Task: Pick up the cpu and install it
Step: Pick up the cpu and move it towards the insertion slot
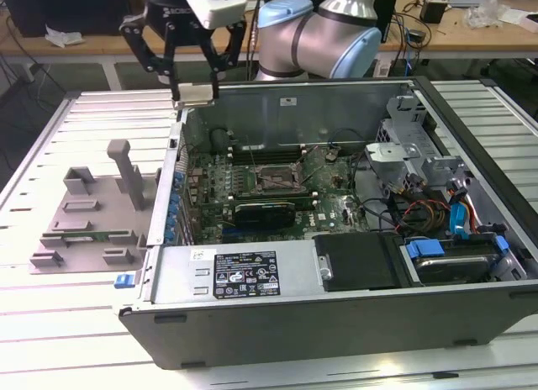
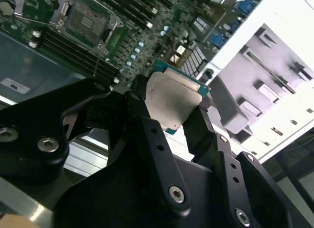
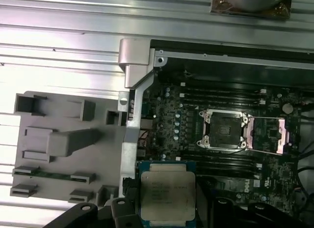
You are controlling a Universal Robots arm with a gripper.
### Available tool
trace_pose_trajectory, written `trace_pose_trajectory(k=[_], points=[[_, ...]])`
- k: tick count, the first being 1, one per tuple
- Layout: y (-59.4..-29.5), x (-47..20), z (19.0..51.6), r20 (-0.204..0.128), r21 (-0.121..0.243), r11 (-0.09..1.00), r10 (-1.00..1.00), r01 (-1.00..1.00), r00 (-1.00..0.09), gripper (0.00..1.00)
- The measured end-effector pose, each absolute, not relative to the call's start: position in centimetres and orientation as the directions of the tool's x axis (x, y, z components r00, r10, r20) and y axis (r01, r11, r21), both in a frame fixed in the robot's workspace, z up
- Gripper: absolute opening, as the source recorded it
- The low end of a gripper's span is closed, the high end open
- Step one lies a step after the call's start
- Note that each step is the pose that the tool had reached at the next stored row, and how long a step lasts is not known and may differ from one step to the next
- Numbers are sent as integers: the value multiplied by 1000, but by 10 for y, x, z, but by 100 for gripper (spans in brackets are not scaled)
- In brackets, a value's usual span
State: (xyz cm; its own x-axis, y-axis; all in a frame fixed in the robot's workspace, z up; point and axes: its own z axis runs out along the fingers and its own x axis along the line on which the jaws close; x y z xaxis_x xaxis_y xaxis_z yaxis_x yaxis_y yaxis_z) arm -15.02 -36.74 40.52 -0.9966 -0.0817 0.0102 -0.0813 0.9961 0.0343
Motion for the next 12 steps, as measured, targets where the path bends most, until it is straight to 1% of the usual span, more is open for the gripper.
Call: trace_pose_trajectory(k=[12], points=[[-367, -106, 405, 10, 34, 996, -82, -81, -997, 55]])
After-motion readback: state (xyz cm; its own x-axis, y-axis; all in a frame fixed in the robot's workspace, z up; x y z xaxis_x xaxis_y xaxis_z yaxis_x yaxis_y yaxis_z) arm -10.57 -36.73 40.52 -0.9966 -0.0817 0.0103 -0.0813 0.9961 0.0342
